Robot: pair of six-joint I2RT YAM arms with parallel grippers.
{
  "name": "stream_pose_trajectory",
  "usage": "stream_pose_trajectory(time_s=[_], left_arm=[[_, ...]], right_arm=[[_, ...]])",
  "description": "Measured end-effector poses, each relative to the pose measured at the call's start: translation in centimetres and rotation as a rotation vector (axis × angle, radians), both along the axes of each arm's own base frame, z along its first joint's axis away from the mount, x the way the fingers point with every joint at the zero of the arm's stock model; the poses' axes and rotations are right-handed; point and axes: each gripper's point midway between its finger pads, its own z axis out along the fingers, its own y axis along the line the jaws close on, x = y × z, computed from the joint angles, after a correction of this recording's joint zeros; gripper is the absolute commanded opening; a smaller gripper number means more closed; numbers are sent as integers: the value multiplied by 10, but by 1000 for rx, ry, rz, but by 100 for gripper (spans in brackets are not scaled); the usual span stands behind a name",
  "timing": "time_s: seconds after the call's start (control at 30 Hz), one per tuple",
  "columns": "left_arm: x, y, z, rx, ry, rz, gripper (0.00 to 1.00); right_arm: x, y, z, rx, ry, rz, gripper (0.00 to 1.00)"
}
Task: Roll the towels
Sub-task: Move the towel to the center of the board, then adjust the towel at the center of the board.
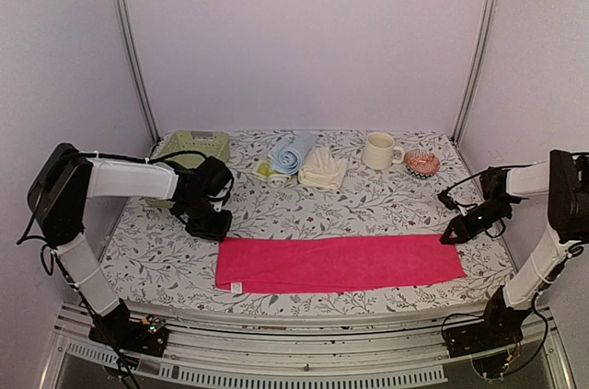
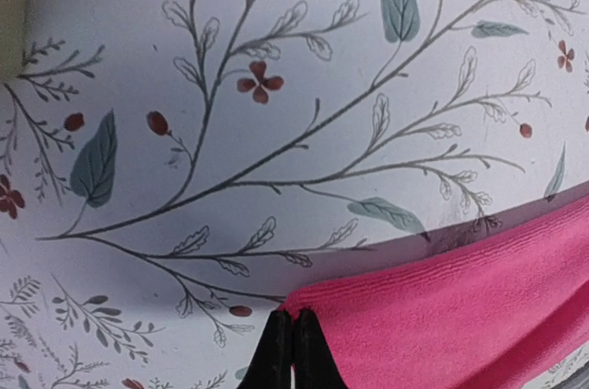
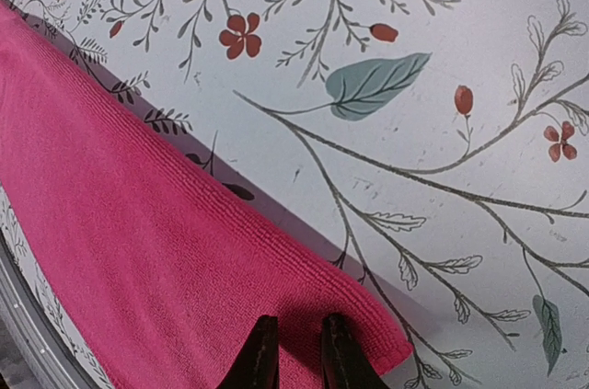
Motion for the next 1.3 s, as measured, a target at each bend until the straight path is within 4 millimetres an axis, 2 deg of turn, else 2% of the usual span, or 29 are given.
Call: stream_pose_trajectory(time_s=[0.2,0.37,0.5,0.57,0.67,0.73,0.87,0.93,1.0,1.17,1.3], left_arm=[[30,2,9,69,-83,-5,0],[39,3,7,105,-96,-11,1],[45,-1,13,95,-111,-11,25],[46,-1,16,91,-118,-5,31],[42,-2,25,85,-125,-5,33],[40,-8,35,56,-142,-8,25],[21,-31,53,-64,-154,-44,0],[8,-40,50,-105,-131,-61,0],[-10,-47,39,-120,-87,-93,0],[-57,-51,11,-131,49,-135,0],[-81,-42,-7,-111,120,-127,0]], right_arm=[[5,-2,-1,2,21,-43,20],[20,-5,0,-3,27,-75,20],[47,-12,1,-23,7,-97,20],[60,-16,3,-36,-11,-107,21],[72,-21,13,-51,-36,-123,23],[77,-22,22,-52,-55,-130,24],[75,-21,49,-54,-101,-140,23],[71,-20,60,-53,-121,-139,22],[61,-18,62,-53,-119,-135,20],[22,-10,47,-53,-39,-79,20],[-8,-3,35,-48,14,16,20]])
